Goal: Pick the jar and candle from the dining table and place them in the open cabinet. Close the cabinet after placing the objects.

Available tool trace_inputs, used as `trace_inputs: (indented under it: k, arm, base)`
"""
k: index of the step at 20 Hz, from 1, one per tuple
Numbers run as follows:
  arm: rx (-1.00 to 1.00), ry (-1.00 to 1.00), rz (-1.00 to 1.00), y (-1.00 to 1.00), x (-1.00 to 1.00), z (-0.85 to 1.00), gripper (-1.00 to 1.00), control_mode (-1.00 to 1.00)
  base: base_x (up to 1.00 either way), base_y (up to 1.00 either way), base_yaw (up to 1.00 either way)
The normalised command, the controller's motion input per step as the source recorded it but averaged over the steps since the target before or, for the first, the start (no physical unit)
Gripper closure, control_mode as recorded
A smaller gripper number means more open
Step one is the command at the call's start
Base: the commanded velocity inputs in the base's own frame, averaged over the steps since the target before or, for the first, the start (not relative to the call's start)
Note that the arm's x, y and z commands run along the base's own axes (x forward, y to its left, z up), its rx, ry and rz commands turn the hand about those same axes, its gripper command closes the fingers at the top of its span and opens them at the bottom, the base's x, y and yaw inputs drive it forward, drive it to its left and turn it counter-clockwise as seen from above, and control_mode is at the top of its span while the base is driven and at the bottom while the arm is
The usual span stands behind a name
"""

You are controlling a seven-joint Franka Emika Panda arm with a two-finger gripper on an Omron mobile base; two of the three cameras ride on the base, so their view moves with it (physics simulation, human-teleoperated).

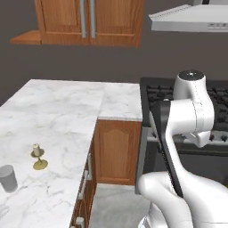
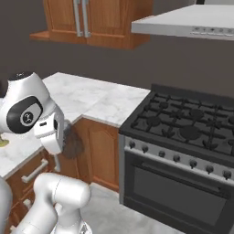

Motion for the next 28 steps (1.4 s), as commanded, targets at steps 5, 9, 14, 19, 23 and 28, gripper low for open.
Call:
trace_inputs:
  k: [5, 9, 14, 19, 23, 28]
  arm:
    - [0.0, 0.0, 0.0, 0.0, 0.0, 0.0, 1.0, 1.0]
    - [0.0, 0.0, 0.0, 0.0, 0.0, 0.0, 1.0, 1.0]
    - [0.0, 0.0, 0.0, 0.0, 0.0, 0.0, 1.0, 1.0]
    - [0.0, 0.0, 0.0, 0.0, 0.0, 0.0, 1.0, 1.0]
    - [0.0, 0.0, 0.0, 0.0, 0.0, 0.0, 1.0, 1.0]
    - [0.0, 0.0, 0.0, 0.0, 0.0, 0.0, 1.0, 1.0]
  base:
    - [0.0, 0.0, -0.35]
    - [0.0, 0.0, -0.34]
    - [0.0, 0.0, -0.32]
    - [0.0, 0.0, -0.3]
    - [0.0, 0.0, -0.29]
    - [0.01, 0.0, -0.28]
